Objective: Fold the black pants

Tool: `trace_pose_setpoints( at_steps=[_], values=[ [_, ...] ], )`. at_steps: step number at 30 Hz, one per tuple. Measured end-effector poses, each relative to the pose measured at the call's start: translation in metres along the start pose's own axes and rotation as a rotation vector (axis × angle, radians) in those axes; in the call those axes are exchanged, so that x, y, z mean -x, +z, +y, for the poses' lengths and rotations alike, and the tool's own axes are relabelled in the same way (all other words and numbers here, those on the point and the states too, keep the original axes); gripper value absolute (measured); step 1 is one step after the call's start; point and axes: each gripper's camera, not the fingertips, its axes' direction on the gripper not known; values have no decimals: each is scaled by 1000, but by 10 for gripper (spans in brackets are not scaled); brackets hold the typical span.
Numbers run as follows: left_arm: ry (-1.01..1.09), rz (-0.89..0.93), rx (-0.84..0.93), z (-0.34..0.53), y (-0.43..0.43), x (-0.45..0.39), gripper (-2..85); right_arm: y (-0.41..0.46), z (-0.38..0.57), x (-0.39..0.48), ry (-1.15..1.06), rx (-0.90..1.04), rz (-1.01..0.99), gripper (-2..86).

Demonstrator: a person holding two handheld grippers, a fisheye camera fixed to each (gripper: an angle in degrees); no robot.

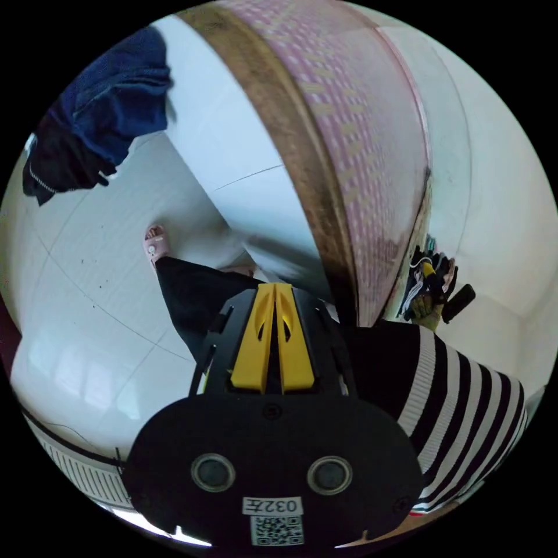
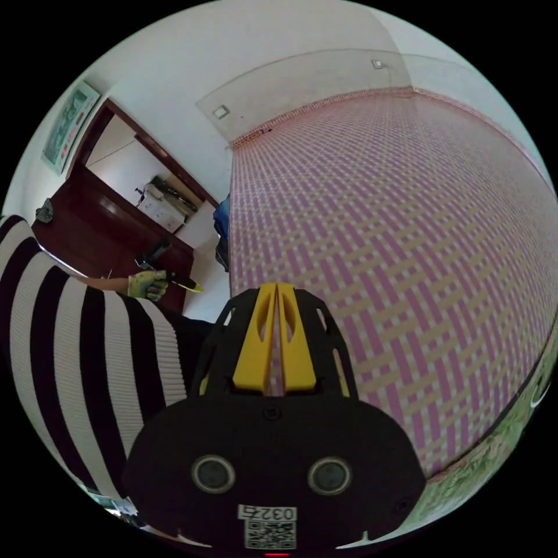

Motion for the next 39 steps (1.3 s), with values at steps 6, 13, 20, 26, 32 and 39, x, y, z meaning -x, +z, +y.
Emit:
trace_pose_setpoints(
  at_steps=[6,13,20,26,32,39],
  values=[
    [-70,130,-4,-30,-79,76,-9,40,-40,2,164,-6,-41,-10],
    [-103,206,-78,-72,-192,149,-9,109,-111,28,235,44,-181,-10],
    [-143,218,-206,-112,-307,189,-9,115,-177,27,157,63,-171,-10],
    [-220,283,-376,-132,-377,197,-9,109,-189,-8,143,78,-154,-10],
    [-371,423,-608,-120,-427,199,-9,111,-200,-63,137,112,-196,-10],
    [-456,419,-697,-131,-508,244,21,109,-225,-86,184,110,-165,-10]
  ],
)
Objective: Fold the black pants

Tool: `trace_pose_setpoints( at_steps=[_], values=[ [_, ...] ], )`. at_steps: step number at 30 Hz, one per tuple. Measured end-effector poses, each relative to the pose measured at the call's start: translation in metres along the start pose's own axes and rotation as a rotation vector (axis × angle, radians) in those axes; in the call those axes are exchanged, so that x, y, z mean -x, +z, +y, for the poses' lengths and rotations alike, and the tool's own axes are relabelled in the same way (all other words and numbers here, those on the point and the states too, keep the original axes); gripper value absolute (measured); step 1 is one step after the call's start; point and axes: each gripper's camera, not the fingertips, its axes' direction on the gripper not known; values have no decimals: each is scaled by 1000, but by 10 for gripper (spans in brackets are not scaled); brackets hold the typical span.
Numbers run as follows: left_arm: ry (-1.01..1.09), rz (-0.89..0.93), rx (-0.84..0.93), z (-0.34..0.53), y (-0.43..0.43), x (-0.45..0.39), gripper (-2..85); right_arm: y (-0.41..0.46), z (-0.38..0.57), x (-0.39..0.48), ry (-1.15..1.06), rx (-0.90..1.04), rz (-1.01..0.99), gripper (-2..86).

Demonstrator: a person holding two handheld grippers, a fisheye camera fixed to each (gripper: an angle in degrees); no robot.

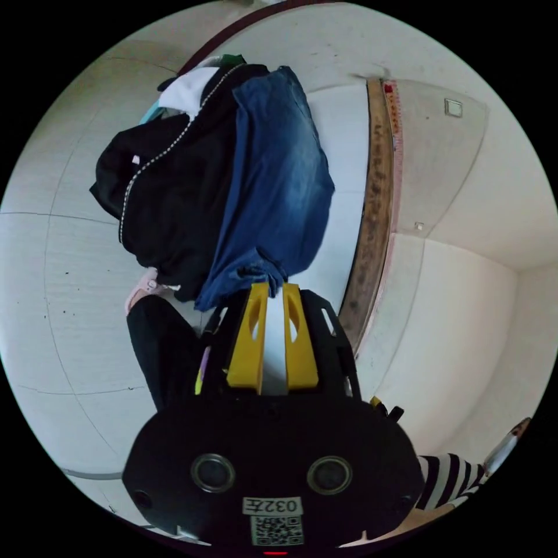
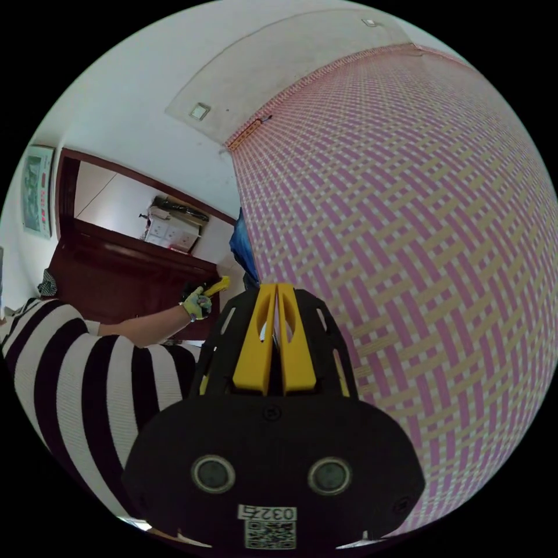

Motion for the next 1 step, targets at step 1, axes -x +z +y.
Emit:
trace_pose_setpoints(
  at_steps=[1],
  values=[
    [-4,-8,2,-19,-8,0,35,3,-5,0,16,11,14,-10]
  ],
)
